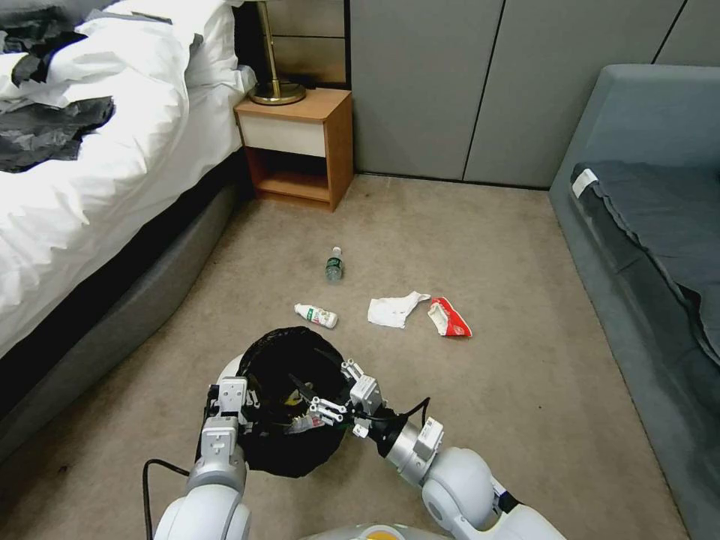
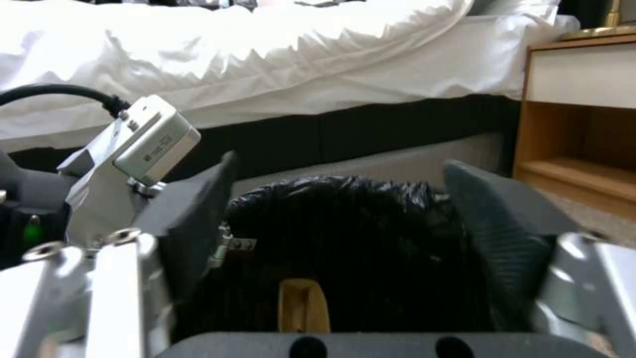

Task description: Pick up the trash bin, then pick up the garbage from the floor and place it into the trash bin.

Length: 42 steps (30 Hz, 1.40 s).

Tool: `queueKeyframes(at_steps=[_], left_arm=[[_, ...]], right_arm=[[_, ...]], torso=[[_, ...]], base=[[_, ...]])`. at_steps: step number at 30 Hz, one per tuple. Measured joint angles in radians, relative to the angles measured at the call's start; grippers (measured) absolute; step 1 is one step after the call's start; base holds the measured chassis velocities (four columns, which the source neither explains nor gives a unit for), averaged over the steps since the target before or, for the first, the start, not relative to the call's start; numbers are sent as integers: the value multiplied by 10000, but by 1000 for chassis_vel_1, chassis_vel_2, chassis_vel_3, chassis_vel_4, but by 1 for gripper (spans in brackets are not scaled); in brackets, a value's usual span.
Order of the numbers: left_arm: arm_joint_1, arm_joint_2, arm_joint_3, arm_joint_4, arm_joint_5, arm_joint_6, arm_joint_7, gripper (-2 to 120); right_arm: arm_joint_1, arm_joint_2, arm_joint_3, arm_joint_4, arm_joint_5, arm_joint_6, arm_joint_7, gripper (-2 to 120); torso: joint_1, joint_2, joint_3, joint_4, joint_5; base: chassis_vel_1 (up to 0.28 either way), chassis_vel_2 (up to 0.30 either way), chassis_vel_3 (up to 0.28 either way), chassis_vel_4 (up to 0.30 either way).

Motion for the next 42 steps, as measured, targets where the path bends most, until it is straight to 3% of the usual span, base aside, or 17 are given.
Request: queueKeyframes(at_steps=[4, 7, 14, 16, 20, 31, 42], left_arm=[[8, 7, -40, -44, -1, 1, -5, 0], [10, 13, -60, -69, -23, 5, -5, 0], [40, 112, -255, -357, -265, 61, -21, 0], [18, 196, -407, -557, -490, 164, -37, 0], [-42, 270, -512, -701, -747, 288, -65, 0], [-165, 267, -650, -690, -871, 321, -80, 0], [-149, 236, -725, -663, -872, 278, -81, 0]], right_arm=[[-27, -98, 62, 166, -61, 37, 6, 96], [-74, -136, 133, 353, -153, 92, 116, 99], [-589, 9, 850, 1831, -917, -46, 1996, 100], [-1064, 241, 1276, 2541, -974, -183, 3083, 100], [-1952, 560, 1958, 3033, -1108, -157, 3805, 100], [-3433, 906, 3482, 2989, -1391, 569, 4140, 100], [-3699, 1027, 3737, 2463, -1514, 948, 4164, 100]], torso=[[0, 0, 1, 2, 6], [0, 0, 0, 2, 4], [0, 0, 0, 3, 5], [0, 0, 0, 2, 5], [0, 0, -1, 0, 5], [0, 0, 0, 2, 5], [-1, 0, -1, 2, 6]], base=[[0, 0, 0, 0], [0, 0, 0, 0], [0, 0, 0, 0], [0, 0, 0, 0], [0, 0, 0, 0], [0, 0, 0, 0], [0, 0, 0, 0]])
